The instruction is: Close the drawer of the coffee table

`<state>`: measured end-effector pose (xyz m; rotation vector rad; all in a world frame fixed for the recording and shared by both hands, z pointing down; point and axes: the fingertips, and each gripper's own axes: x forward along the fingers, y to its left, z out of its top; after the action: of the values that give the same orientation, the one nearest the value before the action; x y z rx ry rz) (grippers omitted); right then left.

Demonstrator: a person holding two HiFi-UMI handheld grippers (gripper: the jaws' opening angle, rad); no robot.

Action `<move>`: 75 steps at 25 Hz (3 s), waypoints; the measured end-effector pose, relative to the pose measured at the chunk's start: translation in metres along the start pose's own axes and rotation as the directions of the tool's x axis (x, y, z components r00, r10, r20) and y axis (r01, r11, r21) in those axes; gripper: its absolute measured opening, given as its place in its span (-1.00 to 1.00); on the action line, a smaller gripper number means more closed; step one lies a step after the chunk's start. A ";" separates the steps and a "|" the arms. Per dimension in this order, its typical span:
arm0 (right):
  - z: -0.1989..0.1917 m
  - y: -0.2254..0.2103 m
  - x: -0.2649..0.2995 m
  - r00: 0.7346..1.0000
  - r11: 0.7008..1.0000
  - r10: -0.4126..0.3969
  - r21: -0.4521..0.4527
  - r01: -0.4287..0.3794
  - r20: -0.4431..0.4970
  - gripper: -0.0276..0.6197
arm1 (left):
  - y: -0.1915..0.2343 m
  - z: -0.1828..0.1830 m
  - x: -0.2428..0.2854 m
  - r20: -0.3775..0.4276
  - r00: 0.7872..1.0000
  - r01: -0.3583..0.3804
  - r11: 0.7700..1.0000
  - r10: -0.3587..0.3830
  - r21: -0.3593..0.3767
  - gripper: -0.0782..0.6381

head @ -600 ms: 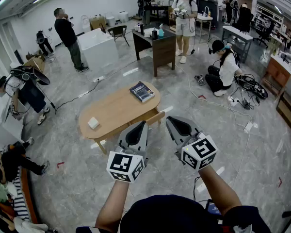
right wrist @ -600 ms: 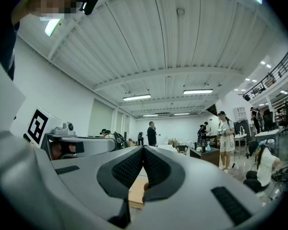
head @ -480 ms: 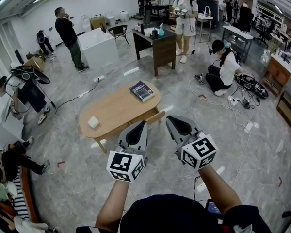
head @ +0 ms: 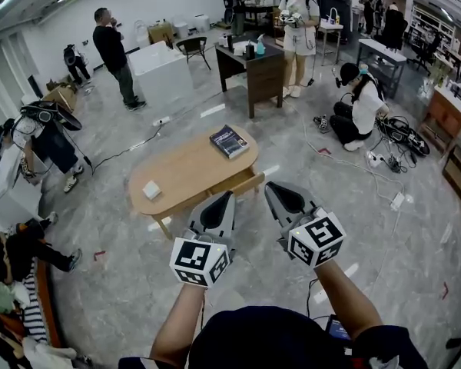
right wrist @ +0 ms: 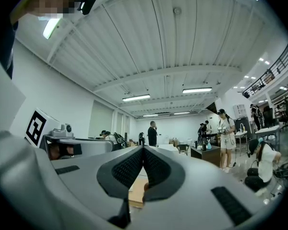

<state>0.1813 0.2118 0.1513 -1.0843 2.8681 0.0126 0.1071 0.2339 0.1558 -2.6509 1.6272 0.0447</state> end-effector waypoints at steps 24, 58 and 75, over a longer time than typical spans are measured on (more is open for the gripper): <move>-0.015 0.013 0.000 0.998 0.998 0.050 -0.025 -0.051 -0.029 -0.88 | -0.003 -0.006 -0.004 -0.009 1.000 -0.023 1.000 0.023 -0.015 -0.79; -0.028 -0.036 0.123 0.996 0.998 0.063 -0.009 -0.064 -0.056 -0.88 | 0.107 -0.018 0.075 -0.020 0.998 -0.054 0.998 0.053 -0.036 -0.79; -0.034 -0.062 0.227 0.996 1.000 0.025 0.003 -0.025 -0.081 -0.88 | 0.202 -0.020 0.127 -0.036 0.999 -0.020 0.998 0.018 -0.062 -0.79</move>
<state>0.0505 0.0147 0.1699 -1.0726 2.9529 -0.0340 -0.0153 0.0288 0.1686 -2.6975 1.6893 0.0504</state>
